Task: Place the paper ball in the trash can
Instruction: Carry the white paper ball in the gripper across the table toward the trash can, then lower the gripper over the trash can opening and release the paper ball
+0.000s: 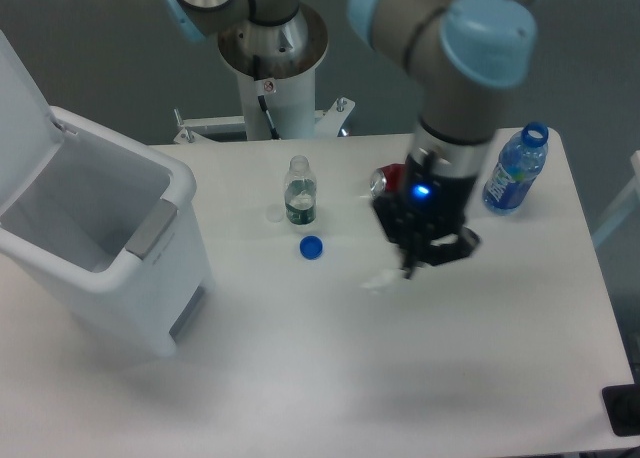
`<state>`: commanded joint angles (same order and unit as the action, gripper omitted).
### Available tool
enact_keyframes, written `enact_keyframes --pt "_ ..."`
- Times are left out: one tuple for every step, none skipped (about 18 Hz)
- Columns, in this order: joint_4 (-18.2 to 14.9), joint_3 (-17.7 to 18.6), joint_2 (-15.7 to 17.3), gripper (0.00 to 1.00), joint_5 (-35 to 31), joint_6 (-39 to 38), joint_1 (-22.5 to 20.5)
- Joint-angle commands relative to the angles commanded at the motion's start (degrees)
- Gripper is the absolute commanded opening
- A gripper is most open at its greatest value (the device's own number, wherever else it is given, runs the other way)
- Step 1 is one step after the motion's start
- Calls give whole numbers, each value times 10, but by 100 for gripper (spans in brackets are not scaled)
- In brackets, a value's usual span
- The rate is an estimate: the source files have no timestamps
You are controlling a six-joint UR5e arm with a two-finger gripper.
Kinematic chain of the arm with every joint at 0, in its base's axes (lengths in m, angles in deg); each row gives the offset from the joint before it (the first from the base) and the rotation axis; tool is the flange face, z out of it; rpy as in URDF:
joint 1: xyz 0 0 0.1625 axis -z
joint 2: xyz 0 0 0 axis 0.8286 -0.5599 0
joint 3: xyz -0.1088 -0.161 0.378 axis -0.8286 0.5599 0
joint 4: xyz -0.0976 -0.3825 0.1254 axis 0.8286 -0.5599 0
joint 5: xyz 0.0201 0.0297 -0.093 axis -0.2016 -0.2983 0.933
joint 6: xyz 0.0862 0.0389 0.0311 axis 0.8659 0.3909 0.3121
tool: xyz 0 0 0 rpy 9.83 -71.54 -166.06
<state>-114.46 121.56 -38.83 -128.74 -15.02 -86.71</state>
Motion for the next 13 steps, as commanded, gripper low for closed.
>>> enact_keyframes --pt "0 8 11 0 3 -8 14" --pt "-1 17 28 0 4 -18 27" --pt "-1 33 47 0 4 -25 40" --pt "-1 46 64 0 4 -27 56" --pt "-1 55 80 0 4 -33 74" --pt "-1 62 94 0 4 -48 90" --pt "-1 69 104 0 4 -61 106" --pt "-1 74 109 0 4 -68 122" --pt "-1 74 111 0 4 -71 135" --pt "-1 74 113 0 4 -74 149" --pt "-1 75 113 0 3 -75 161" --pt "-1 76 112 2 2 -75 172" --pt "0 78 111 10 2 -74 184"
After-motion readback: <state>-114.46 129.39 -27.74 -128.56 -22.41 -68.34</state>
